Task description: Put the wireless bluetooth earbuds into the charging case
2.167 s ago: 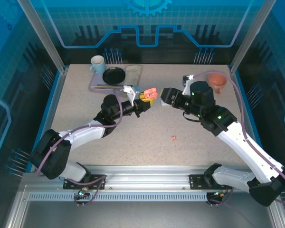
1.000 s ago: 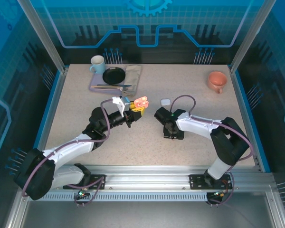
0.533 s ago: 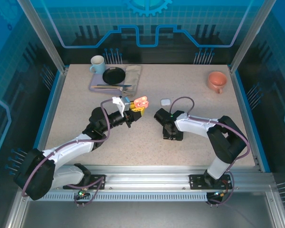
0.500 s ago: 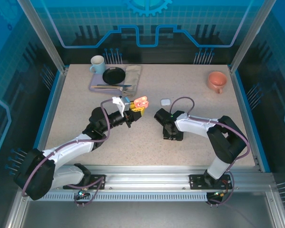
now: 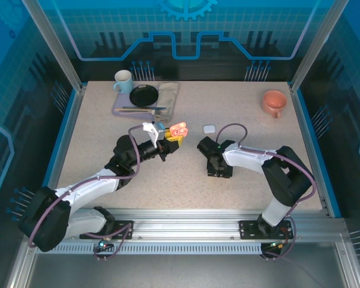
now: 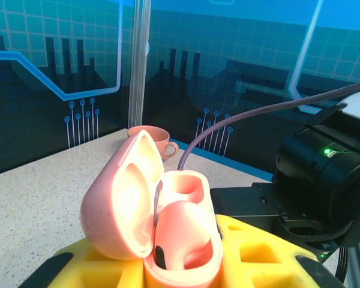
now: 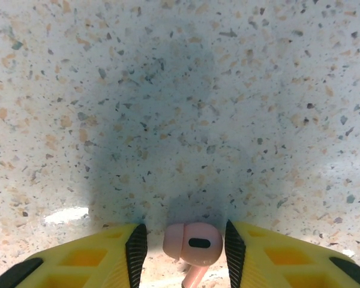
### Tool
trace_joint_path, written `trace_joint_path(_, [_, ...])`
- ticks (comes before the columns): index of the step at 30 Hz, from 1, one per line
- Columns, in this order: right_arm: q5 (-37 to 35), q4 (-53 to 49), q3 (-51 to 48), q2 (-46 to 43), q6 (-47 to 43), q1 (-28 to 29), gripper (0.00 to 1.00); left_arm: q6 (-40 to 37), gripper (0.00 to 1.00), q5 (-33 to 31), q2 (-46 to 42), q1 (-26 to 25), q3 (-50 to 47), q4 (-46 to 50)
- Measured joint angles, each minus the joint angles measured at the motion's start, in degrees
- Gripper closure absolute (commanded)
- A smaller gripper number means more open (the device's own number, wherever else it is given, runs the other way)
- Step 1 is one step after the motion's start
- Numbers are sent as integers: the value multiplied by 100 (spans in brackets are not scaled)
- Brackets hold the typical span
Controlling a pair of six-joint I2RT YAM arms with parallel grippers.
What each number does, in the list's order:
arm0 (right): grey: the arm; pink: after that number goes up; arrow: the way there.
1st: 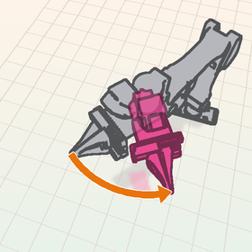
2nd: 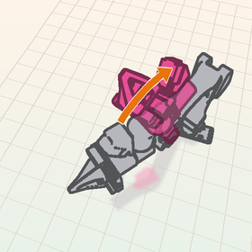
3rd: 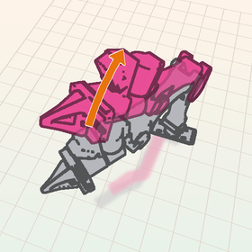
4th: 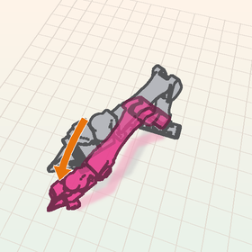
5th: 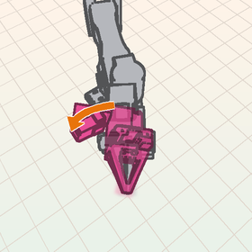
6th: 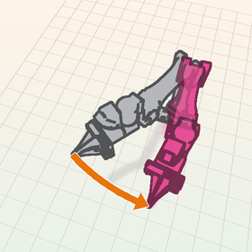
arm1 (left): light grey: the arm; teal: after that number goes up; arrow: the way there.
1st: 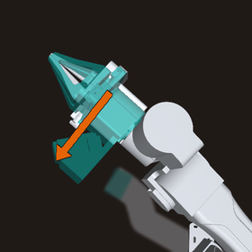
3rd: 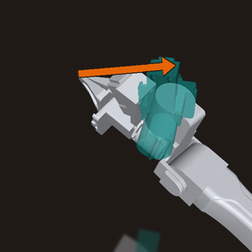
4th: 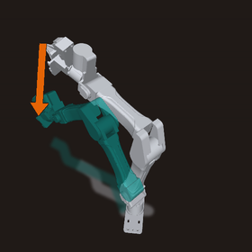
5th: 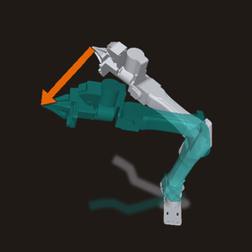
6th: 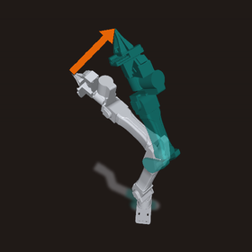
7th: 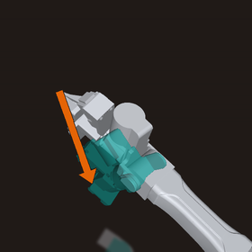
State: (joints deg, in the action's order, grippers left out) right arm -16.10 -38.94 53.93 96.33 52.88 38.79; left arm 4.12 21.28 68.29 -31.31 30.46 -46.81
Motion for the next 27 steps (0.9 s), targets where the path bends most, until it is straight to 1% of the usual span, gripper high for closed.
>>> trace_joint_path(6, [122,46,0,0,-131,-61,63,0,100,-2,4,0,2,11])
trace_joint_path(20, [310,214,-153,-131,-269,-203,62,0,100,0,35,0,26,55])
trace_joint_path(27, [358,260,-175,-157,-350,-267,66,0,100,0,55,0,74,72])
